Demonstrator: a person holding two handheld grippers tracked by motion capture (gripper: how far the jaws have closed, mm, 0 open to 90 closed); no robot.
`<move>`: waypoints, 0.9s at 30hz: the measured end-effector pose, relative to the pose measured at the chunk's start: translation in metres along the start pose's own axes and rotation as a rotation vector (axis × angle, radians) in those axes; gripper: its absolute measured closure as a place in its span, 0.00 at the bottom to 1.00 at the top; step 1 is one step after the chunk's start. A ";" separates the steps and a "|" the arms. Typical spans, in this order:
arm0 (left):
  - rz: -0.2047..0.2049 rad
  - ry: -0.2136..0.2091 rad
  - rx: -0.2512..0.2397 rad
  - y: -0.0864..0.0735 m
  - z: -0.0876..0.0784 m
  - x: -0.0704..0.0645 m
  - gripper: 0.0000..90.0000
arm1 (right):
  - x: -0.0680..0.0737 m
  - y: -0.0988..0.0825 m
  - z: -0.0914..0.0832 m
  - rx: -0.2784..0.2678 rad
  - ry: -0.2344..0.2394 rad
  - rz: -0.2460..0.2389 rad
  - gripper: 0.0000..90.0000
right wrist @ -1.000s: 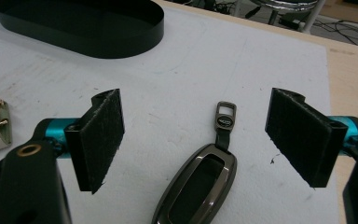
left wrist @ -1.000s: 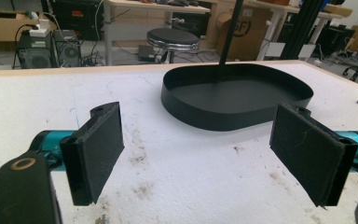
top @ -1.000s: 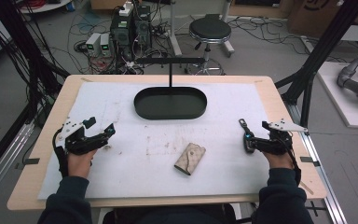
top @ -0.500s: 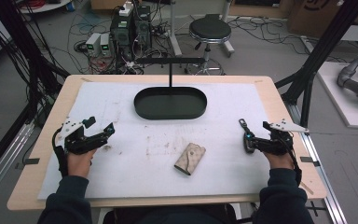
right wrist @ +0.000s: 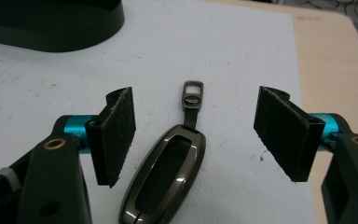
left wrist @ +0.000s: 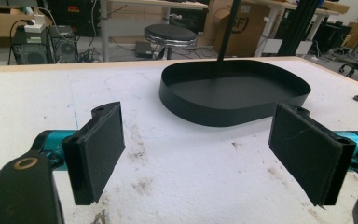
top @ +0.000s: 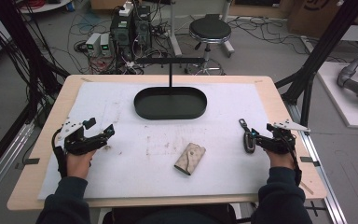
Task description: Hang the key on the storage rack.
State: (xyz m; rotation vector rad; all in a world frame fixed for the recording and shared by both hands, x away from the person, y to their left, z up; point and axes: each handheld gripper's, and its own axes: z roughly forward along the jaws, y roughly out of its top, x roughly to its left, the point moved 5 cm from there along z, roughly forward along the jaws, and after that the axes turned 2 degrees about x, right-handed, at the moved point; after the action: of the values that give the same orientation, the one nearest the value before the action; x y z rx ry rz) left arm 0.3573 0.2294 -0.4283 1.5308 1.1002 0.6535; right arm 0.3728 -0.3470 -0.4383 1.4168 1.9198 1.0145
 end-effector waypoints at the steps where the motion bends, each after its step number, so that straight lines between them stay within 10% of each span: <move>1: -0.004 0.000 0.000 0.000 0.000 0.000 0.20 | -0.001 -0.002 0.004 0.021 -0.001 0.008 0.33; 12: 0.000 -0.006 0.017 -0.002 0.002 -0.001 0.21 | 0.014 -0.022 0.042 0.242 -0.033 -0.013 0.33; 27: -0.007 -0.008 0.021 -0.002 0.002 0.000 0.21 | 0.011 -0.023 0.042 0.314 -0.046 -0.005 0.55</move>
State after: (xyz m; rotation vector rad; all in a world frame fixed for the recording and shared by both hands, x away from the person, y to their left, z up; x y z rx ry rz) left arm 0.3584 0.2279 -0.4312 1.5450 1.1091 0.6321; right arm 0.3901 -0.3301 -0.4809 1.5871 2.1150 0.6920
